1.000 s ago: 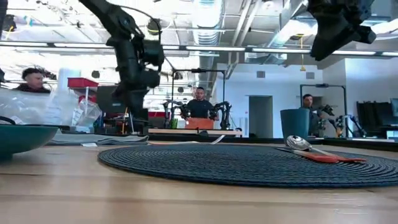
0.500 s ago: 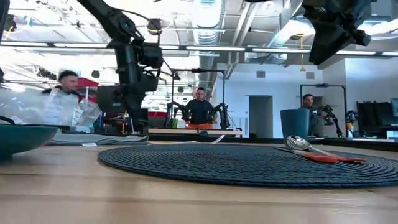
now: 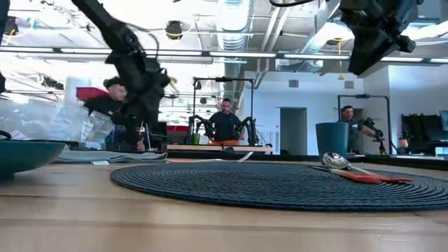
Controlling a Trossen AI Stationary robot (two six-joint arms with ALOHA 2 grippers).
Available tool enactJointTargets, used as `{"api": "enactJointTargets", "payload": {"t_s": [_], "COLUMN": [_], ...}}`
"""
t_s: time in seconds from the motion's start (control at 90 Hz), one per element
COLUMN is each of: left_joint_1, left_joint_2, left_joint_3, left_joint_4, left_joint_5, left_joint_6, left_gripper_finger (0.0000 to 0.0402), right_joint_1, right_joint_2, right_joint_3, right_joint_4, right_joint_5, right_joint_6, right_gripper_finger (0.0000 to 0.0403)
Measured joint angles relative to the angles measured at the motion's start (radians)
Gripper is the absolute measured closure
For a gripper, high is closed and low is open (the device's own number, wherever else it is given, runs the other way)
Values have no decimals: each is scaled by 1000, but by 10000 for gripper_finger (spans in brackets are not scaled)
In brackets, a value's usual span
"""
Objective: Set table place
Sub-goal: Fold the gray table napkin
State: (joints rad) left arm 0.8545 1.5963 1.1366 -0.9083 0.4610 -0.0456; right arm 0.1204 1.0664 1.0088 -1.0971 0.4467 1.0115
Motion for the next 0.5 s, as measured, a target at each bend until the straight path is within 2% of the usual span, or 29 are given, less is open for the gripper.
{"api": "enactJointTargets", "payload": {"t_s": [0.078, 0.189, 0.244, 0.5], "left_joint_1": [-124, -278, -332, -434], "left_joint_2": [-3, -4, -4, 5], "left_joint_3": [0, 0, 0, -58], "left_joint_4": [-36, -19, -1, 137], "left_joint_5": [-84, -293, -362, -350], "left_joint_6": [19, -1, -26, -120], "left_gripper_finger": [336, 336, 334, 296], "right_joint_1": [0, 0, 0, 0], "right_joint_2": [0, 0, 0, 0], "right_joint_3": [0, 0, 0, 0], "right_joint_4": [-1, -3, -4, -22], "right_joint_5": [3, 4, 4, 7], "right_joint_6": [-1, -3, -3, -33], "right_gripper_finger": [330, 330, 330, 330]}}
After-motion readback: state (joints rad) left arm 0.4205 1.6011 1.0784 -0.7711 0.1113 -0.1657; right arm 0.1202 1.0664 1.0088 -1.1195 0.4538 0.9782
